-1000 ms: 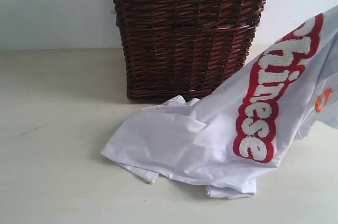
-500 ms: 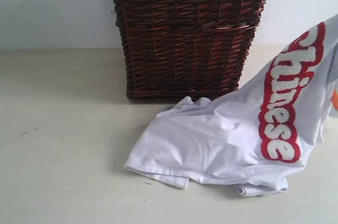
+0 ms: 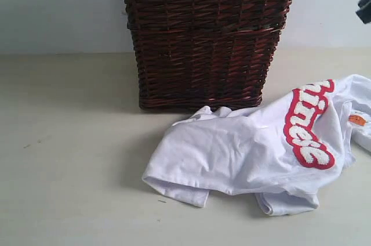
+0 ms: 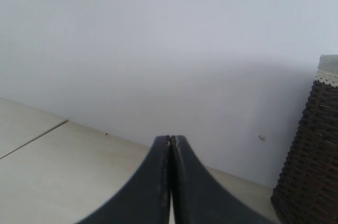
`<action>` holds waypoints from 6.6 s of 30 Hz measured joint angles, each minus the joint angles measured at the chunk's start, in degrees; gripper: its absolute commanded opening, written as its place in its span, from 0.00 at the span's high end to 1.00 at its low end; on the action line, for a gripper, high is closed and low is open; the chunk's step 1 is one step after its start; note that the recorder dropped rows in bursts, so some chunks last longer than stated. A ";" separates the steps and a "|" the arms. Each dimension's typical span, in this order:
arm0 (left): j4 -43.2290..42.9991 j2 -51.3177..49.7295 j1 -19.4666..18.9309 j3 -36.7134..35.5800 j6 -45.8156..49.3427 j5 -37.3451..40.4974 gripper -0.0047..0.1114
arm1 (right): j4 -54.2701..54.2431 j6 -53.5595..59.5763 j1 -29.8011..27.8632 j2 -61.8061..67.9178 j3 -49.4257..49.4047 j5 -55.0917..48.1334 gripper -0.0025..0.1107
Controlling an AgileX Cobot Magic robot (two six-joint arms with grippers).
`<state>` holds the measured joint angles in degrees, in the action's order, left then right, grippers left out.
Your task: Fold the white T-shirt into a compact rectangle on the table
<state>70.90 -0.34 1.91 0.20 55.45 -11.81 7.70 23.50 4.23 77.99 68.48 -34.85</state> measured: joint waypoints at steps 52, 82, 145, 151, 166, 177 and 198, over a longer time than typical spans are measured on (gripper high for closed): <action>0.00 0.00 0.00 0.00 0.00 0.00 0.96 | -50.41 89.38 7.21 15.43 -30.82 -8.97 0.51; 0.00 0.00 0.00 0.00 0.00 0.00 0.96 | -47.29 85.81 7.21 16.95 -33.15 -3.42 0.54; 0.00 0.00 0.00 0.00 0.00 0.00 0.96 | -22.60 23.89 -8.33 -7.16 -33.28 -3.08 0.51; 0.00 0.00 0.00 0.00 0.00 0.00 0.96 | -31.17 30.03 -11.29 1.34 -33.28 -3.84 0.54; 0.00 0.00 0.00 0.00 0.00 0.00 0.96 | -36.17 32.83 -11.92 5.76 -33.28 5.46 0.55; 0.00 0.00 0.00 0.00 0.00 0.00 0.96 | -37.06 32.94 -14.40 10.17 -33.28 8.65 0.55; 0.00 0.00 0.00 0.00 0.00 0.00 0.96 | -37.33 34.33 -14.40 15.48 -33.28 9.25 0.98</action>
<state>70.90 -0.34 1.91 0.20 55.45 -11.81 -29.63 57.83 -10.16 93.47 35.20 -25.60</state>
